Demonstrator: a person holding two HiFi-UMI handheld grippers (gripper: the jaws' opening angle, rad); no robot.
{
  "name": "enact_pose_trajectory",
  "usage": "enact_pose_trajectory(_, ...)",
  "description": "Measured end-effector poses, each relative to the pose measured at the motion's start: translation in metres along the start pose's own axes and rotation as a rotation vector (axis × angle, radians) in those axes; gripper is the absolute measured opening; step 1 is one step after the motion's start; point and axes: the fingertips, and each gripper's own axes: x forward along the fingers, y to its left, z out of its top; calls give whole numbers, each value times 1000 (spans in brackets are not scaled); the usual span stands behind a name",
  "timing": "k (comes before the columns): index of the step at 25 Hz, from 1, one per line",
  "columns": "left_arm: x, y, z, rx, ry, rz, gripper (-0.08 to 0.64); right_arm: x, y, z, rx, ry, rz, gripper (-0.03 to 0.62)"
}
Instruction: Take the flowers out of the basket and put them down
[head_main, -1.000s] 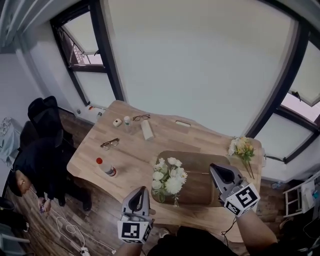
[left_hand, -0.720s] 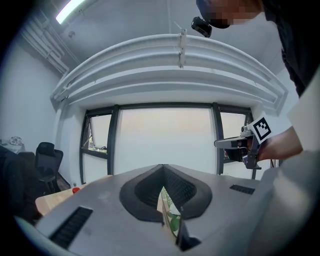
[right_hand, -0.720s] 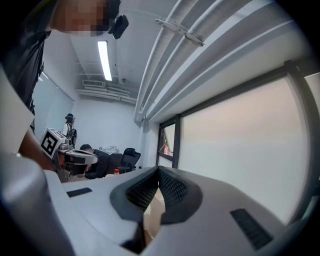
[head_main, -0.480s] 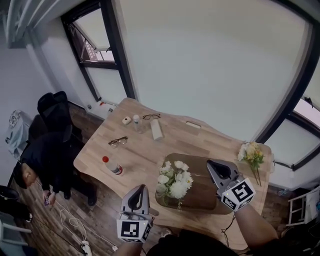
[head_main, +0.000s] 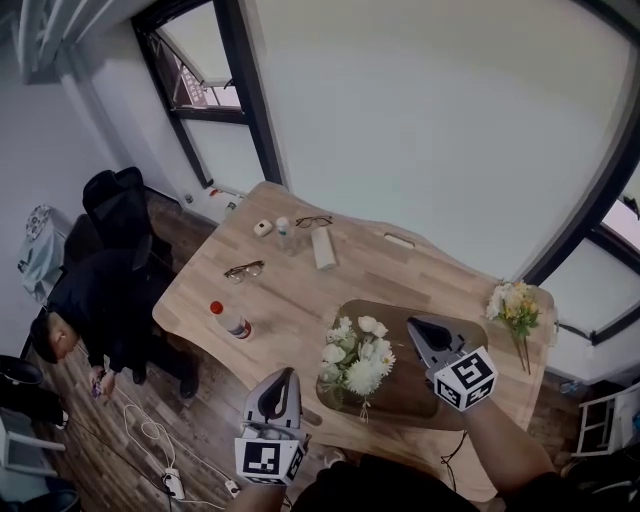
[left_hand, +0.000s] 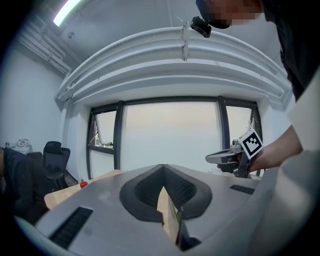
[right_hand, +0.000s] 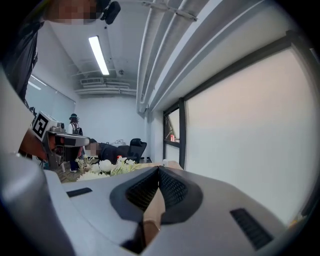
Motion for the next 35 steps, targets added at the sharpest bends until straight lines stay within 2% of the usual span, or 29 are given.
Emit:
enact_pose_trajectory(8,-7,4,-7,-14,14,30,2,18,2,-42,-8,97,28,21)
enact_pose_trajectory(14,-12,19,-12,-22,21,72,2,28,4,-86,43,202,50,21)
enact_pose_trajectory(18,-16,28,-11,-29,14,99,2,32,18,-131,44,333,135,22)
enact_pose_trajectory(21,-19,31,-12,-36,13,112,2,32,33,-152,44,390,217,23)
enact_pose_trajectory(25,-21,33,-13,-40,16,121,2,34,51,-161,11,399,300,23)
enact_pose_trajectory(31,-22,34,-16,-46,21,131,2,34,75,-150,-32,314,414,27)
enact_pose_trajectory(33,-23,34,-17,-47,25,133,2,34,80,-149,-30,310,443,58)
enact_pose_trajectory(35,-24,35,-18,-45,29,138,2,33,88,-150,-27,310,488,178)
